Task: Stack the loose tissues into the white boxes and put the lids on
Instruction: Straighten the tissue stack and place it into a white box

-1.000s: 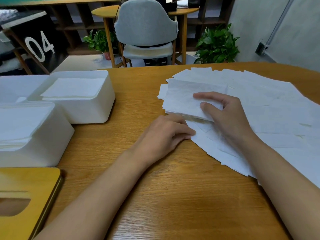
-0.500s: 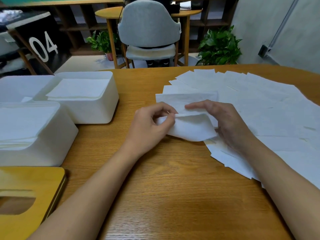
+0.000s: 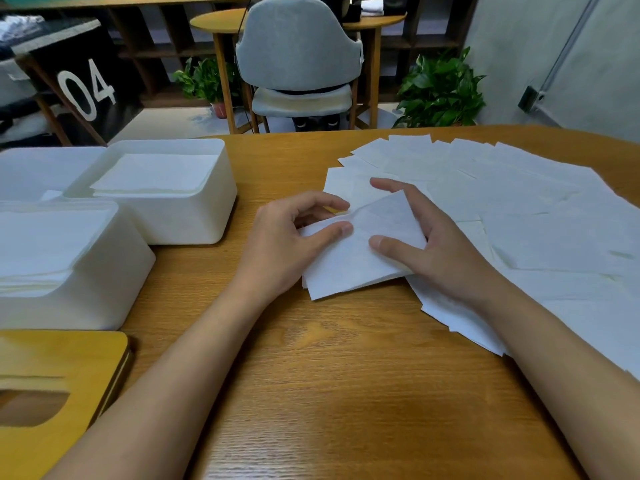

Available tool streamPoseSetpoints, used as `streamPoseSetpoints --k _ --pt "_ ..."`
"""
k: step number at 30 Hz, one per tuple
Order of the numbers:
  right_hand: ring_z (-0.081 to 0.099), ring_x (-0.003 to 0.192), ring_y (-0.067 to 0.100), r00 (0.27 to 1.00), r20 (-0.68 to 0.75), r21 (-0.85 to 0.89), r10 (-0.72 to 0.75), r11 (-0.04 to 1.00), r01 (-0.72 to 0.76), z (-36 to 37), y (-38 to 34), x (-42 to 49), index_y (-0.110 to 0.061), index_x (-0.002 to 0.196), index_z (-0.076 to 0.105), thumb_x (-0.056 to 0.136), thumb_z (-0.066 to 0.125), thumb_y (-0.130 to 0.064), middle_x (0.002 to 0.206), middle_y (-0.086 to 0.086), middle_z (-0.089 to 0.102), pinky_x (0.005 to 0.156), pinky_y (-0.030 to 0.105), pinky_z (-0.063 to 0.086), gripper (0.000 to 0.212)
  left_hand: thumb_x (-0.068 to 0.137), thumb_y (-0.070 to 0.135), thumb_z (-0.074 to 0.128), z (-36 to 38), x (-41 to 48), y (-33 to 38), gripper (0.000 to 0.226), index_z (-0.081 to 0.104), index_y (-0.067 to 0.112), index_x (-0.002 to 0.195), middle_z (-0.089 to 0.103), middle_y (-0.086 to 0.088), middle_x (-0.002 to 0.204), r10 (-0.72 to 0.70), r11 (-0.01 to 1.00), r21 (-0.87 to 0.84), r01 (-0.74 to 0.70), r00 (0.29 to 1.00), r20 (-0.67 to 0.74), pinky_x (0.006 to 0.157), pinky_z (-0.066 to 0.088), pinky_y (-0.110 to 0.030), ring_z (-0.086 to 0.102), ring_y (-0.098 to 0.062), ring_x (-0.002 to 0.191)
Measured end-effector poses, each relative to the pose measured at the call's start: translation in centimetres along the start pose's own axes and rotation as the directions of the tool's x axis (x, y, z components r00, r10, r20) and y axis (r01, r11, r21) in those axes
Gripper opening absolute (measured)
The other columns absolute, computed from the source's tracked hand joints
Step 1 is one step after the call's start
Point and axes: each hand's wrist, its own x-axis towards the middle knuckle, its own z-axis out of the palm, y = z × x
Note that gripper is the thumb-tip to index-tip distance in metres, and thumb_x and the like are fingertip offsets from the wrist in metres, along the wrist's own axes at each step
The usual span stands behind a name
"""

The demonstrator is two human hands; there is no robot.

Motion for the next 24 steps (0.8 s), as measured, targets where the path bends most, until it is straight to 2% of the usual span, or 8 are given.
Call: streamPoseSetpoints --k 3,6,10,12,14,16,20,24 --pt "0.041 0.133 -0.014 0.999 0.006 -0.063 -0.033 0.997 0.034 0.2 -0.1 -0.1 -0.053 0.152 0.034 0.098 0.072 -0.023 0.150 -0.036 0.039 0.102 0.006 0.035 0.072 0.088 0.032 0.085 0.0 -0.1 -0.1 0.017 0.082 0.029 0.104 0.077 0.021 0.101 -0.001 0.999 0.040 0.000 1.000 0.022 0.079 0.047 -0.016 0.069 0.001 0.097" --pt "0.048 0.134 -0.002 0.996 0.004 -0.042 -0.093 0.995 0.093 0.3 -0.3 -0.2 -0.049 0.155 0.030 0.101 0.068 -0.015 0.154 -0.032 0.037 0.110 0.028 0.043 0.074 0.089 0.033 0.084 0.1 -0.1 -0.1 0.013 0.083 0.028 0.102 0.077 0.022 0.100 0.003 0.999 0.046 -0.003 1.000 0.004 0.079 0.049 -0.017 0.068 0.002 0.097" --pt "0.059 0.119 0.004 0.990 0.012 -0.078 -0.143 0.987 0.143 0.3 -0.5 -0.4 -0.040 0.141 0.055 0.102 0.063 -0.007 0.136 -0.027 0.058 0.099 0.028 0.050 0.052 0.092 0.026 0.081 0.9 0.0 -0.4 0.003 0.082 0.027 0.089 0.074 0.019 0.079 -0.018 0.999 0.026 0.021 0.993 -0.119 0.068 0.044 -0.018 0.060 0.000 0.074" --pt "0.064 0.119 0.006 0.993 0.033 -0.030 -0.117 0.993 0.118 0.1 -0.1 -0.3 -0.028 0.119 0.076 0.102 0.061 -0.001 0.120 -0.018 0.073 0.106 0.028 0.048 0.035 0.094 0.024 0.079 1.4 -0.1 -0.6 0.007 0.079 0.027 0.088 0.070 0.016 0.076 -0.013 0.999 0.040 0.021 0.979 -0.203 0.067 0.040 -0.013 0.058 0.000 0.072" --pt "0.067 0.117 0.007 0.996 -0.037 -0.006 -0.076 0.997 0.076 -0.2 0.4 -0.1 -0.022 0.102 0.083 0.100 0.059 0.003 0.108 -0.013 0.079 0.108 0.031 0.048 0.035 0.096 0.020 0.075 1.8 -0.4 -0.2 0.004 0.075 0.023 0.094 0.066 0.011 0.086 0.068 0.993 0.113 -0.037 0.957 -0.284 0.069 0.036 -0.010 0.058 -0.004 0.079" --pt "0.067 0.115 0.002 0.982 -0.185 -0.028 -0.046 0.999 0.041 -0.7 0.7 0.3 -0.024 0.100 0.083 0.099 0.058 0.001 0.107 -0.015 0.079 0.107 0.026 0.048 0.035 0.097 0.016 0.073 2.1 -0.6 0.4 0.005 0.071 0.016 0.101 0.062 0.003 0.092 0.190 0.972 0.194 -0.135 0.934 -0.303 0.072 0.034 -0.010 0.056 -0.008 0.083" --pt "0.064 0.113 -0.004 0.939 -0.343 -0.038 0.021 0.999 -0.036 -2.0 1.1 0.6 -0.031 0.106 0.081 0.100 0.058 -0.006 0.112 -0.021 0.076 0.093 0.013 0.046 0.034 0.093 0.009 0.074 3.0 -1.1 0.2 0.012 0.072 0.011 0.105 0.063 0.000 0.099 0.356 0.908 0.245 -0.340 0.934 -0.025 0.080 0.043 -0.016 0.058 -0.010 0.090" --pt "0.064 0.114 -0.004 0.937 -0.349 -0.057 0.029 0.997 -0.052 -3.0 1.4 0.8 -0.032 0.108 0.080 0.098 0.057 -0.004 0.114 -0.022 0.076 0.093 0.009 0.045 0.038 0.100 0.018 0.066 4.6 -0.9 -0.9 0.028 0.072 0.019 0.127 0.065 0.004 0.132 0.348 0.856 0.250 -0.452 0.863 0.367 0.102 0.048 -0.043 0.058 -0.015 0.124"
